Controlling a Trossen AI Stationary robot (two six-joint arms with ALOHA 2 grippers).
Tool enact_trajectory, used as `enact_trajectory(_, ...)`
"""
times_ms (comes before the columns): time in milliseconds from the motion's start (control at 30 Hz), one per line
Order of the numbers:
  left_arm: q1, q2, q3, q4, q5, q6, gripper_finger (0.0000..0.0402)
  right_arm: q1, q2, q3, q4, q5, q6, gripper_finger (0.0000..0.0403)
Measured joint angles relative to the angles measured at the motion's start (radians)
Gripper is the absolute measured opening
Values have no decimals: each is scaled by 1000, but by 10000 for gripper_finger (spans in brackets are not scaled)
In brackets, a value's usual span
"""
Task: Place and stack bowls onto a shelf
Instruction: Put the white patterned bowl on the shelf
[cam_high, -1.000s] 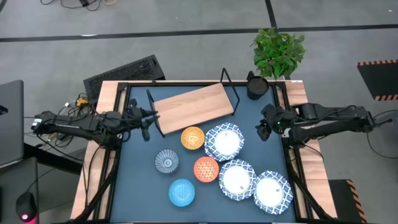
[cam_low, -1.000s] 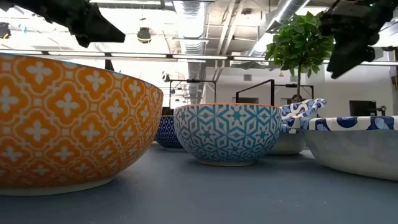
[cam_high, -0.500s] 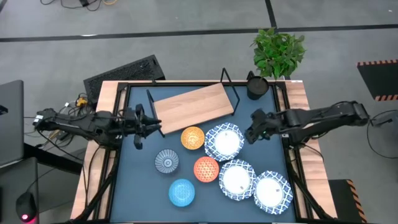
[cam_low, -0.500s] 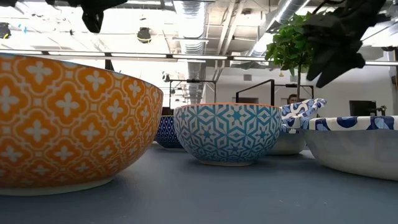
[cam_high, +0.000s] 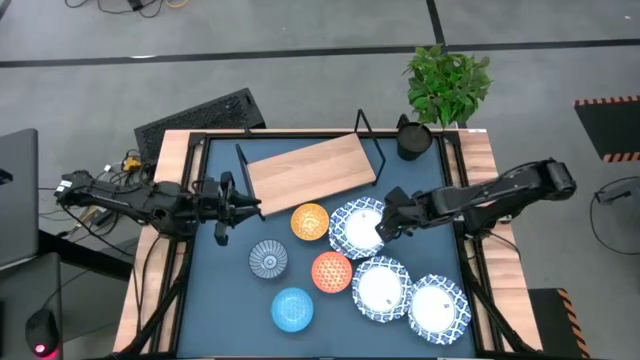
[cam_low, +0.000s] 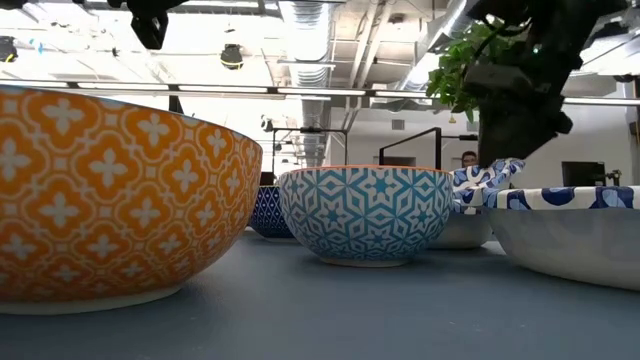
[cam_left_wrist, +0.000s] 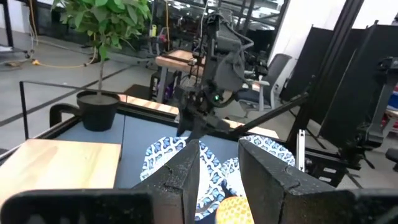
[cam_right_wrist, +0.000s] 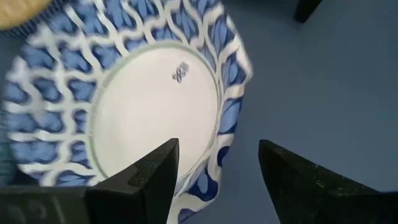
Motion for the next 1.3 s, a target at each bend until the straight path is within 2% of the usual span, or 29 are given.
enact_trajectory(167,0,0,0,6,-1,10,97,0,39,0,7,1,25,244)
enact_trajectory(300,0,0,0,4,-4,24,97,1,41,0,3,1,43,214)
enact_trajectory(433,0,0,0,4,-18,25,97,0,41,0,4,1,67,157)
enact_trajectory(633,0,0,0,0,-42,8,97,-8,41,0,7,1,79,32)
enact_trajectory(667,0,0,0,0,-52,1,97,-8,41,0,7,1,79,21)
enact_trajectory(967,0,0,0,-1,-76,-7,96,-8,-6,78,-9,10,62,23)
enact_trajectory(1300,0,0,0,-40,-123,-13,96,-14,-96,229,-75,99,8,29)
